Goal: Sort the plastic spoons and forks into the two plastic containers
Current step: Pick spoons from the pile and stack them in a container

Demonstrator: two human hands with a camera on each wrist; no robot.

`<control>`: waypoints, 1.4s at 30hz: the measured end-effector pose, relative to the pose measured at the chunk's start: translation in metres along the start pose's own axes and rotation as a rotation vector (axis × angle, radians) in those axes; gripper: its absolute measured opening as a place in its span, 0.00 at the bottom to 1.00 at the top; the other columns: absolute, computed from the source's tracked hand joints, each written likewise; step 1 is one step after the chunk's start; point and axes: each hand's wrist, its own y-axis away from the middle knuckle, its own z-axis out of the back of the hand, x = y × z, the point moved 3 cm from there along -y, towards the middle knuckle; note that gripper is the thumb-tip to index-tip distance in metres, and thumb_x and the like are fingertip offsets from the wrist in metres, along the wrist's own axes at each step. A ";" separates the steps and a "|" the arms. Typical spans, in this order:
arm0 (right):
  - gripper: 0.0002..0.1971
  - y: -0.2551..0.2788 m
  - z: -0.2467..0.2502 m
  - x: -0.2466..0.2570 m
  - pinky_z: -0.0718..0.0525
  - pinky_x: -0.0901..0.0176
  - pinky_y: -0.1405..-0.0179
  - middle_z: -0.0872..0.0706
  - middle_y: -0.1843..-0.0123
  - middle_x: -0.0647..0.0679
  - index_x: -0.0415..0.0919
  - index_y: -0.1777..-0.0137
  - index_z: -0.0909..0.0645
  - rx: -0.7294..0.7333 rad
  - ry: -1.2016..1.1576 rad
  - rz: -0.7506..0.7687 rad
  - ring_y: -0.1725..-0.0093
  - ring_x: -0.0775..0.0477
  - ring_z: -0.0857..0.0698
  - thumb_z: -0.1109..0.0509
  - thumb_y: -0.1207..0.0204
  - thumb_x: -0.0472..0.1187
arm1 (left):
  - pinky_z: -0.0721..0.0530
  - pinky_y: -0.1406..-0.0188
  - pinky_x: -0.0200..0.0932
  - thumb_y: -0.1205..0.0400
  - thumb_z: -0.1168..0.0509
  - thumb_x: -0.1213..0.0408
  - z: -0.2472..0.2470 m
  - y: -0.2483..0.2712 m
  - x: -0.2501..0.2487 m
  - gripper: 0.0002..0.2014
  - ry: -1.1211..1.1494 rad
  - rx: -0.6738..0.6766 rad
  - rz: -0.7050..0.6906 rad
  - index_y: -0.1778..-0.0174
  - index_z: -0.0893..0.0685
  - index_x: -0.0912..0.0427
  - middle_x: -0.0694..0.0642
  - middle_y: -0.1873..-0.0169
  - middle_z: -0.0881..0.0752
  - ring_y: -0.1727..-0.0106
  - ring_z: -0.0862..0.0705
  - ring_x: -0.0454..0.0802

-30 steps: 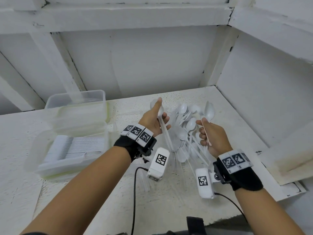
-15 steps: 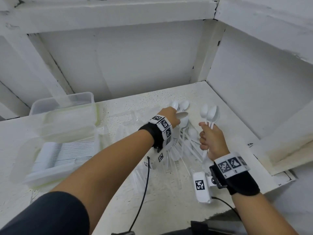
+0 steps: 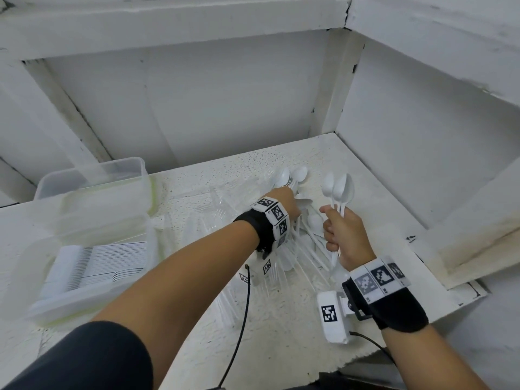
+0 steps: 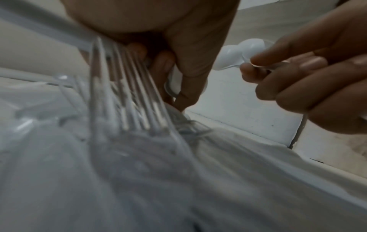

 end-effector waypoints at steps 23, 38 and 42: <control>0.08 0.052 -0.052 0.059 0.35 0.68 0.82 0.30 0.81 0.59 0.45 0.59 0.20 0.182 -0.010 0.418 0.82 0.61 0.35 0.33 0.21 0.47 | 0.41 0.84 0.33 0.33 0.28 0.63 0.083 0.110 0.046 0.12 1.088 -0.221 -0.016 0.57 0.20 0.63 0.61 0.60 0.23 0.82 0.37 0.40; 0.11 0.064 -0.105 0.026 0.36 0.68 0.85 0.30 0.77 0.52 0.44 0.64 0.21 0.283 0.124 0.298 0.83 0.61 0.36 0.33 0.21 0.44 | 0.25 0.69 0.35 0.13 0.50 0.61 0.056 0.187 0.104 0.12 0.899 -0.301 0.099 0.45 0.23 0.60 0.50 0.58 0.19 0.67 0.26 0.43; 0.10 0.043 -0.092 0.016 0.39 0.69 0.87 0.26 0.67 0.45 0.41 0.64 0.23 0.183 0.069 0.173 0.82 0.58 0.37 0.34 0.20 0.41 | 0.23 0.73 0.36 0.14 0.47 0.66 0.050 0.194 0.117 0.10 0.836 -0.404 0.095 0.53 0.21 0.62 0.54 0.64 0.16 0.73 0.23 0.41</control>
